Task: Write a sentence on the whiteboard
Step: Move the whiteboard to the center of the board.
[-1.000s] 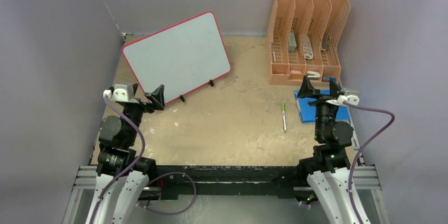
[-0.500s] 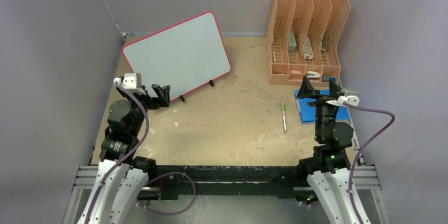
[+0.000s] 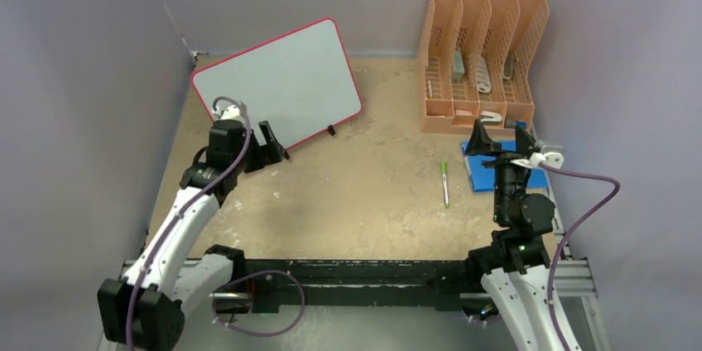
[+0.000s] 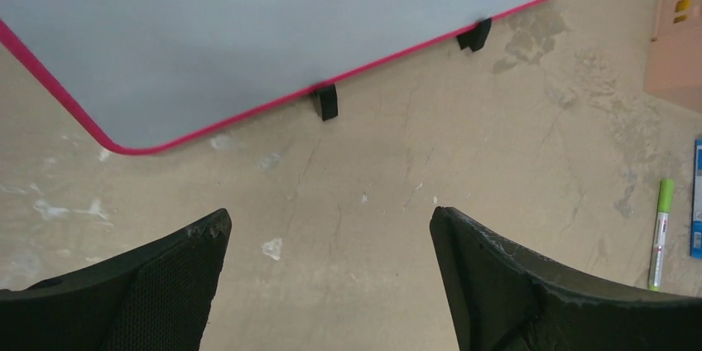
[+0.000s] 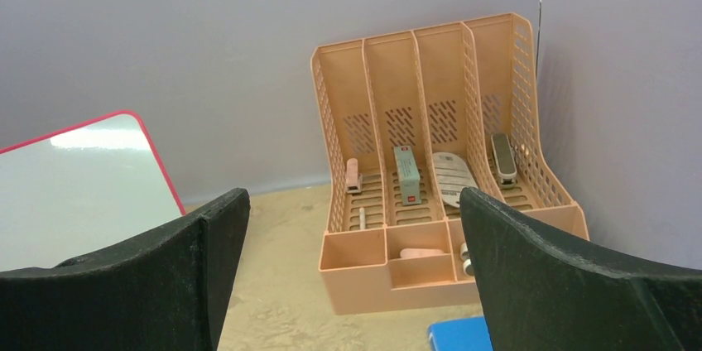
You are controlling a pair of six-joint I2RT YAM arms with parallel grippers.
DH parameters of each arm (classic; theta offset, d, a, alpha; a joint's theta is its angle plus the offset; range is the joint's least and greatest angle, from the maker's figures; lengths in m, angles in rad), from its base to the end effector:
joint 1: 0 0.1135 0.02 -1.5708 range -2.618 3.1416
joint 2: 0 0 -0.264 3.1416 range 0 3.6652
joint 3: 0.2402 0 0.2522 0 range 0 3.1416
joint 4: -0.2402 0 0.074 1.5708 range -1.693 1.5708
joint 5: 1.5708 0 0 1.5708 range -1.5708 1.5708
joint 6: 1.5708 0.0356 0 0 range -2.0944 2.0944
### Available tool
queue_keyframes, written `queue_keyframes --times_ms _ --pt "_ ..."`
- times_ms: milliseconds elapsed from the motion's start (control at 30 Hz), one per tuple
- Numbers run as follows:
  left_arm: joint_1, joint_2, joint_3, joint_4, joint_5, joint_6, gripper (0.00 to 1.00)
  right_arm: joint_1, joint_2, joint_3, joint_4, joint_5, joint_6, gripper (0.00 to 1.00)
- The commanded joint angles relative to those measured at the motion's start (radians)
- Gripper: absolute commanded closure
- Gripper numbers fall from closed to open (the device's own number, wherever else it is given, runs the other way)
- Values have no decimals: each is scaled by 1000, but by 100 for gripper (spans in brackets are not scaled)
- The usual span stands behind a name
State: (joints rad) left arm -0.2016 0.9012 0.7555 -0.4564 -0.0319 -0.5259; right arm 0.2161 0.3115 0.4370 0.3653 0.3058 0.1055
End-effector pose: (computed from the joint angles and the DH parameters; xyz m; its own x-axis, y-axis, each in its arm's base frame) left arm 0.1938 -0.0384 0.2822 -0.5675 -0.3961 -0.7219 -0.1277 0.9084 -0.3981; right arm 0.0994 0.0109 0.3355 0.4636 0.2046 -0.8621 0.0061 0.9722 0.2340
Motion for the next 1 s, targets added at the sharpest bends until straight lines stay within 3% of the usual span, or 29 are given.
queue_keyframes --times_ms 0,467,733,967 --pt "-38 96 30 -37 -2 -153 11 7 -14 17 39 15 7 1" --pt "-147 448 85 23 -247 -310 22 18 -33 9 50 9 3 1" --pt "-173 610 143 80 -342 -400 46 29 -41 3 56 9 0 1" --pt "-174 706 197 112 -395 -436 52 43 -44 -1 62 6 -4 1"
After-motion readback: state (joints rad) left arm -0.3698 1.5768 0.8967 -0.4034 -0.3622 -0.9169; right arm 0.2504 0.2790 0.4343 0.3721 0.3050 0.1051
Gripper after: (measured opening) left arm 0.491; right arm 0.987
